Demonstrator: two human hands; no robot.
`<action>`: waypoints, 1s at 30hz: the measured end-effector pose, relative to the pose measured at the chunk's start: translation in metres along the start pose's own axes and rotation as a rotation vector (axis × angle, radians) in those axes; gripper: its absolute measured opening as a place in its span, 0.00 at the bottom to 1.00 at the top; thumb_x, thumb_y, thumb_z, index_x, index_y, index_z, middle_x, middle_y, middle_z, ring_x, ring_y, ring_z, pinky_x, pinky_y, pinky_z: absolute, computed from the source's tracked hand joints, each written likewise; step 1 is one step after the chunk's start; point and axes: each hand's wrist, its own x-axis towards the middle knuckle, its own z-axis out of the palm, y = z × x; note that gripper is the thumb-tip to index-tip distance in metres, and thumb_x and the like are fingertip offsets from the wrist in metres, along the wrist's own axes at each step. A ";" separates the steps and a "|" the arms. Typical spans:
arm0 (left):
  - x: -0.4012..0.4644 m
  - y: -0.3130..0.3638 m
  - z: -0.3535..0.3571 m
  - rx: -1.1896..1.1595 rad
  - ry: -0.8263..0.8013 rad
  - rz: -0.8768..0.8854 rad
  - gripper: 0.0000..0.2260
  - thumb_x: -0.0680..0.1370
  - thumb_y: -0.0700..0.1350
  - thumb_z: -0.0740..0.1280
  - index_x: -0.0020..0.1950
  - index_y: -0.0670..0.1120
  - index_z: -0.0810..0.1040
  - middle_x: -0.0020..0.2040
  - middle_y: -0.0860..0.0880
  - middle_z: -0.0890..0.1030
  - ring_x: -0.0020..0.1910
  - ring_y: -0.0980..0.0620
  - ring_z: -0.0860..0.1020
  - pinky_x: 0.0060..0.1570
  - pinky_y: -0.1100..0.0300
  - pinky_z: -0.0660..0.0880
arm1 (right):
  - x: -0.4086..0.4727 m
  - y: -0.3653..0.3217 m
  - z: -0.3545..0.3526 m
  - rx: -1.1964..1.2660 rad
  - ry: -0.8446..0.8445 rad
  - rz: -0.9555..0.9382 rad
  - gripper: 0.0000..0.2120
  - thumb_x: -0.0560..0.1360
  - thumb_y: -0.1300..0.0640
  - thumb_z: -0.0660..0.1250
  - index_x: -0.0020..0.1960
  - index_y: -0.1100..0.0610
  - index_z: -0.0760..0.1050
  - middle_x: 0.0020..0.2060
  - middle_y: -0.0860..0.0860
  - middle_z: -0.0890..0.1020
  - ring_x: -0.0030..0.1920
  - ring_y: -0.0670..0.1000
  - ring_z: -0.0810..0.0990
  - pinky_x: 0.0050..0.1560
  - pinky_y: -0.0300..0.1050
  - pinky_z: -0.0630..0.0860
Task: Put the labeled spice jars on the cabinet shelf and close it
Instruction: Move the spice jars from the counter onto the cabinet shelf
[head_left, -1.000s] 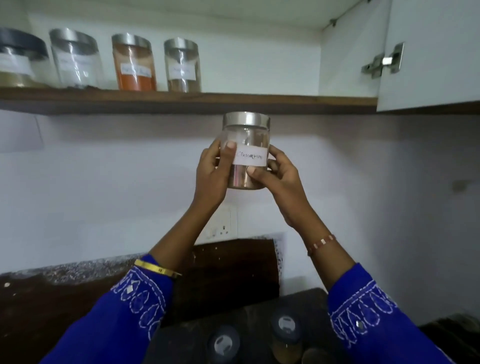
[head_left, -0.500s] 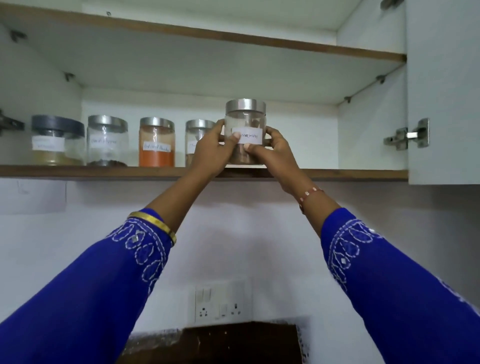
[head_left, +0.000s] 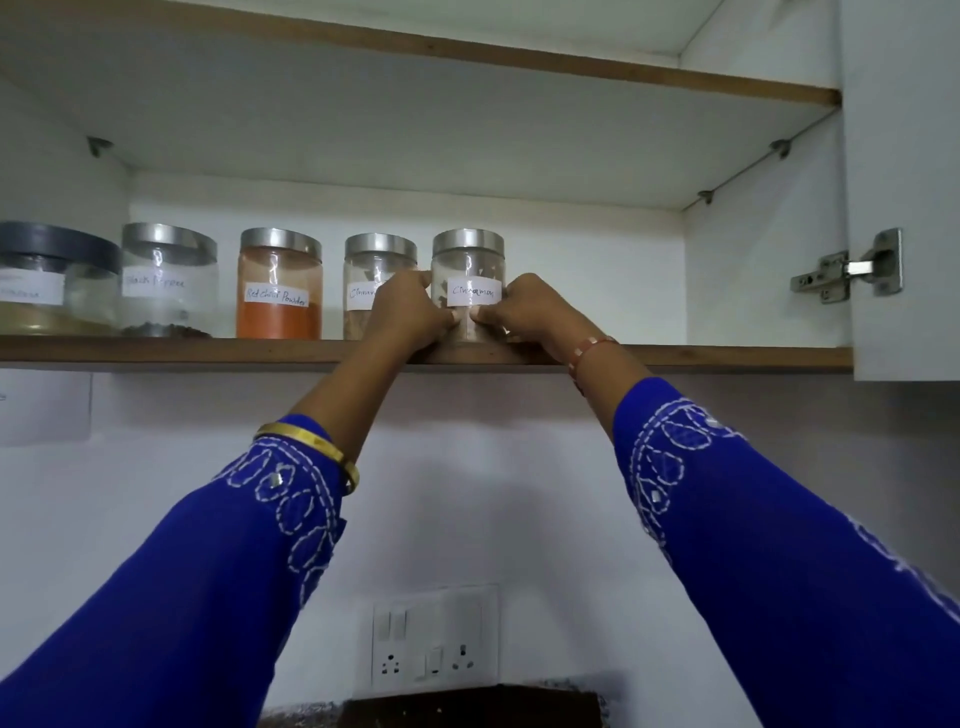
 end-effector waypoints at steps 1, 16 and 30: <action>0.002 0.000 0.001 0.016 -0.011 -0.030 0.20 0.73 0.42 0.69 0.66 0.44 0.74 0.58 0.42 0.80 0.58 0.44 0.77 0.53 0.56 0.72 | 0.003 0.001 0.001 -0.049 0.017 0.001 0.17 0.73 0.56 0.69 0.57 0.65 0.74 0.45 0.55 0.74 0.46 0.52 0.73 0.38 0.40 0.70; -0.039 0.005 -0.001 -0.246 0.202 0.104 0.16 0.77 0.35 0.58 0.63 0.41 0.76 0.61 0.44 0.79 0.61 0.52 0.76 0.55 0.71 0.67 | -0.027 0.006 0.001 0.065 0.262 -0.107 0.15 0.76 0.61 0.64 0.59 0.67 0.76 0.56 0.61 0.80 0.59 0.58 0.78 0.59 0.46 0.72; -0.244 0.000 0.047 -0.704 0.126 -0.115 0.12 0.79 0.36 0.60 0.60 0.41 0.78 0.57 0.44 0.81 0.57 0.49 0.79 0.60 0.55 0.76 | -0.265 0.106 0.055 0.282 0.334 0.006 0.16 0.76 0.64 0.63 0.64 0.60 0.74 0.61 0.53 0.78 0.61 0.47 0.76 0.56 0.22 0.69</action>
